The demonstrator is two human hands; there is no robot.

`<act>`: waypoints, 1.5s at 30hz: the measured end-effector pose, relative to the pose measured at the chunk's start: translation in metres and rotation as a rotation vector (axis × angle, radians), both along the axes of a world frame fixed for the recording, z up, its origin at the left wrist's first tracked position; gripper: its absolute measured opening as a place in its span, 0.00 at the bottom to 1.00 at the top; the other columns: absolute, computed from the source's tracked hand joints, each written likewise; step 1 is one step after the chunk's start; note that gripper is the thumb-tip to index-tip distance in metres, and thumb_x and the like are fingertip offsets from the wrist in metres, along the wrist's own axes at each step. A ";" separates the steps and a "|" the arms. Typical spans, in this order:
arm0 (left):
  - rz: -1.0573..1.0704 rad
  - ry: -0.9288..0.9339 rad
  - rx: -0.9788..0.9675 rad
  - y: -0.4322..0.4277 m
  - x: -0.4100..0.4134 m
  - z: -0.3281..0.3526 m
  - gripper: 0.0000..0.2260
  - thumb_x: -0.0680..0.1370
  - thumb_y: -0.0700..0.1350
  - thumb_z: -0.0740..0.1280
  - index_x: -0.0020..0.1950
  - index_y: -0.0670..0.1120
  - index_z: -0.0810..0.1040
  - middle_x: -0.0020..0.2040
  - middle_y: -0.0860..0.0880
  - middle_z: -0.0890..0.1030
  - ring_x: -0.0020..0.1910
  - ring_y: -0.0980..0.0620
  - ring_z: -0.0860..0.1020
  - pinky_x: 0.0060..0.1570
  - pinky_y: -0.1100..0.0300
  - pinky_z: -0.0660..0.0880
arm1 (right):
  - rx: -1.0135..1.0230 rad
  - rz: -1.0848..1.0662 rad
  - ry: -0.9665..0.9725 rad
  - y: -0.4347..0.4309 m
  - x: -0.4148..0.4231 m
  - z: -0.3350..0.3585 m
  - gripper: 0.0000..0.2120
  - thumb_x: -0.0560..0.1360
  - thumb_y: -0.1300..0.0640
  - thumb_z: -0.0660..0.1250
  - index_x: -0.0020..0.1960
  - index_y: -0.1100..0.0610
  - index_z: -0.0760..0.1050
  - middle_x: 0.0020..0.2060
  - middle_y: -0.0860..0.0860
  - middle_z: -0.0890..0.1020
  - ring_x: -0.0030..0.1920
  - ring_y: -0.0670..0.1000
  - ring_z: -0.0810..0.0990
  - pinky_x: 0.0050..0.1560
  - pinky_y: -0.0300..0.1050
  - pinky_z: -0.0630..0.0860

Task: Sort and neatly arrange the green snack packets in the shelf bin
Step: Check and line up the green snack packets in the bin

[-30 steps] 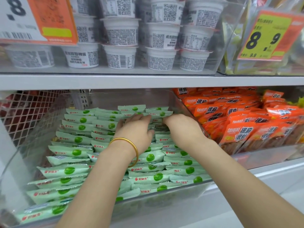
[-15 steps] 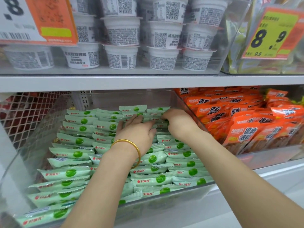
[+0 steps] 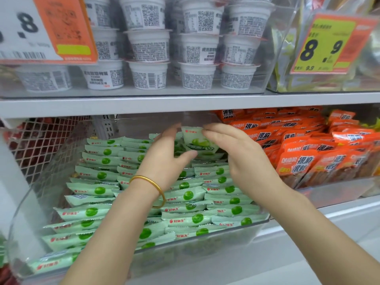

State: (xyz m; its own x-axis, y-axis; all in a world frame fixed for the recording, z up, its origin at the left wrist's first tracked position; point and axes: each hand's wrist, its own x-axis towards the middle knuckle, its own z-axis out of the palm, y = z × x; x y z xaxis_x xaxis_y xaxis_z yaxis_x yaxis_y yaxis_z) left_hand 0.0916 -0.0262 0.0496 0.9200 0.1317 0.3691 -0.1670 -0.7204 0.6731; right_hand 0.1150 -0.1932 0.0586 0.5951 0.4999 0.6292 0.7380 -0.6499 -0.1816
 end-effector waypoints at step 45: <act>0.092 -0.182 0.184 -0.006 -0.062 -0.001 0.22 0.73 0.44 0.71 0.65 0.52 0.69 0.54 0.59 0.71 0.56 0.62 0.69 0.54 0.72 0.63 | 1.087 0.340 1.148 0.008 -0.020 0.002 0.06 0.78 0.62 0.62 0.48 0.61 0.77 0.41 0.56 0.84 0.40 0.53 0.84 0.36 0.49 0.81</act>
State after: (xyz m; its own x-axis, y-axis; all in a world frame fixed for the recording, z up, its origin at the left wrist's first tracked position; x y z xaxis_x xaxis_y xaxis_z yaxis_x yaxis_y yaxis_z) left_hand 0.0296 -0.0324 0.0490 0.8237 0.1269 0.5527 -0.2016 -0.8455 0.4945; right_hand 0.0955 -0.1850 0.0607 0.9378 0.3378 0.0797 -0.0287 0.3045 -0.9521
